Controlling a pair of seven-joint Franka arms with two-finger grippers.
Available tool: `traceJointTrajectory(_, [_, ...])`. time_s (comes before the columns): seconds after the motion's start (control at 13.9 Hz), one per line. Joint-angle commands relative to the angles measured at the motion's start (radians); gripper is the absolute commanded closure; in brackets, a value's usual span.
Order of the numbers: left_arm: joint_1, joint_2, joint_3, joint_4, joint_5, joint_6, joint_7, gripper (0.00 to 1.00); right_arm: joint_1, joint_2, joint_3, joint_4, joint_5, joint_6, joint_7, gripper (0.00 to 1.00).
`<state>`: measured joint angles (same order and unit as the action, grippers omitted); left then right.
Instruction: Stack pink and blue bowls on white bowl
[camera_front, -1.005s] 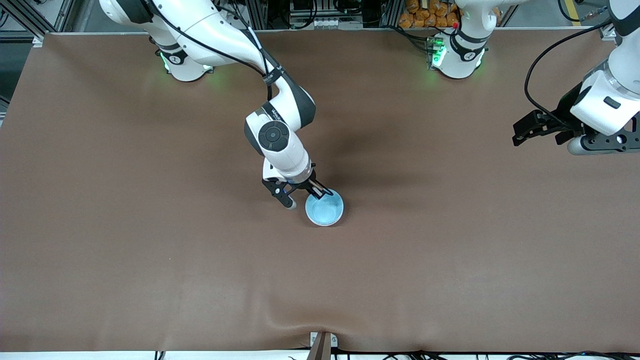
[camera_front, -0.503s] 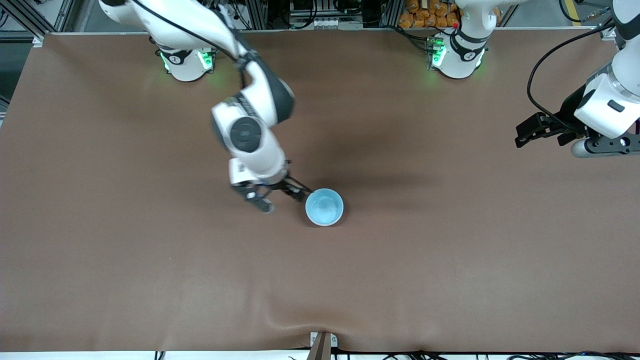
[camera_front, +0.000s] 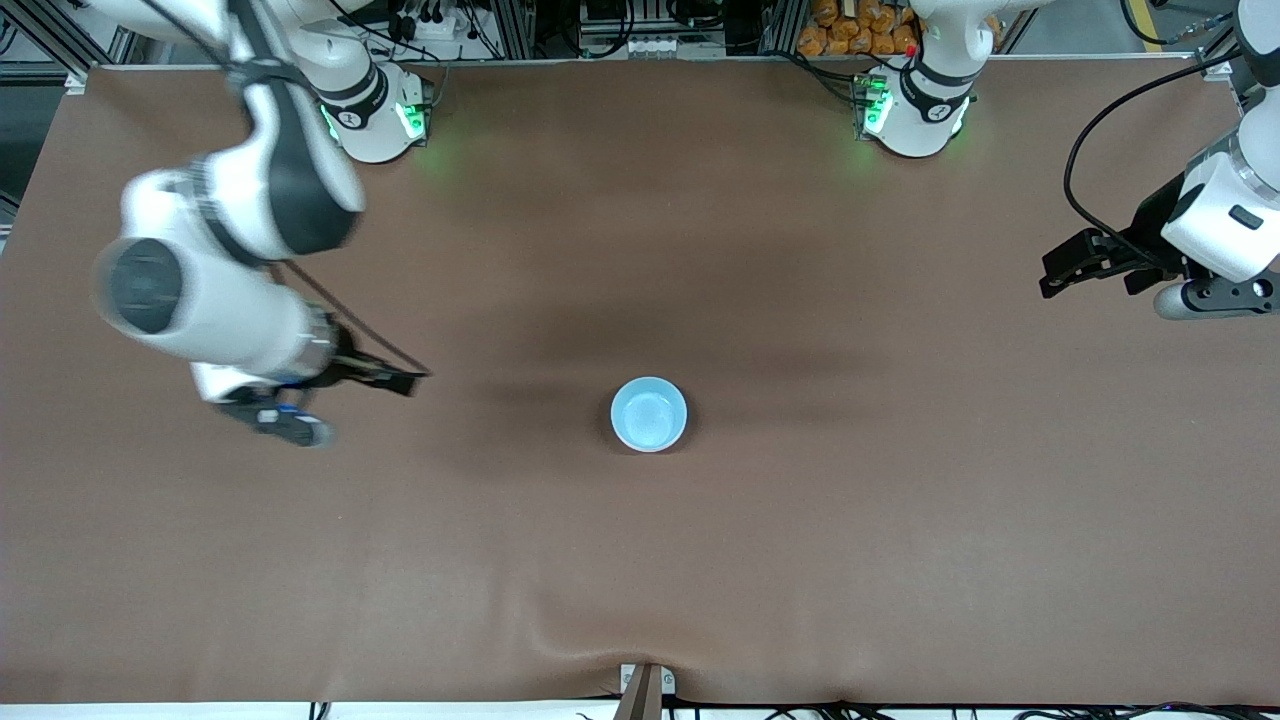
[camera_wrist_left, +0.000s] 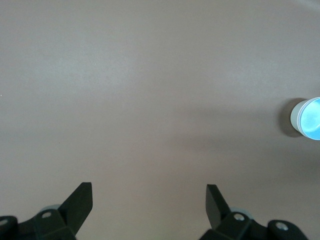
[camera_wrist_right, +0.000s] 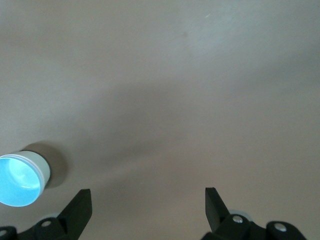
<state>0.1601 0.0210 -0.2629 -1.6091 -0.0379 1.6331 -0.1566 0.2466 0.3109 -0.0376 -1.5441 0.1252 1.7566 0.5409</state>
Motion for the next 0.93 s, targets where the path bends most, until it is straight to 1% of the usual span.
traceJointTrajectory(0.0, [-0.007, -0.006, -0.006, 0.006, -0.010, 0.002, 0.012, 0.00, -0.111, -0.111, 0.018, -0.079, 0.017, -0.003, -0.169, 0.00])
traceJointTrajectory(0.14, [-0.002, -0.009, -0.006, 0.006, -0.010, 0.002, 0.015, 0.00, -0.185, -0.154, 0.018, -0.082, 0.016, -0.014, -0.301, 0.00])
traceJointTrajectory(0.36, [-0.008, -0.006, -0.004, 0.006, -0.011, 0.002, 0.019, 0.00, -0.268, -0.234, 0.019, -0.083, 0.008, -0.084, -0.444, 0.00])
traceJointTrajectory(0.5, [-0.037, -0.007, 0.016, 0.005, -0.010, 0.002, 0.006, 0.00, -0.286, -0.282, 0.019, -0.082, -0.012, -0.115, -0.498, 0.00])
traceJointTrajectory(0.57, [-0.063, -0.009, 0.042, 0.005, -0.010, 0.002, 0.005, 0.00, -0.291, -0.300, 0.019, -0.079, -0.034, -0.127, -0.527, 0.00])
traceJointTrajectory(0.72, [-0.152, -0.013, 0.132, 0.003, -0.010, -0.004, 0.006, 0.00, -0.290, -0.309, 0.022, -0.062, -0.077, -0.160, -0.585, 0.00])
traceJointTrajectory(0.79, [-0.171, -0.013, 0.157, 0.003, -0.010, -0.006, 0.009, 0.00, -0.290, -0.309, 0.022, -0.044, -0.081, -0.180, -0.587, 0.00])
traceJointTrajectory(0.86, [-0.171, -0.013, 0.159, 0.003, -0.008, -0.006, 0.011, 0.00, -0.285, -0.308, 0.024, -0.024, -0.094, -0.198, -0.590, 0.00])
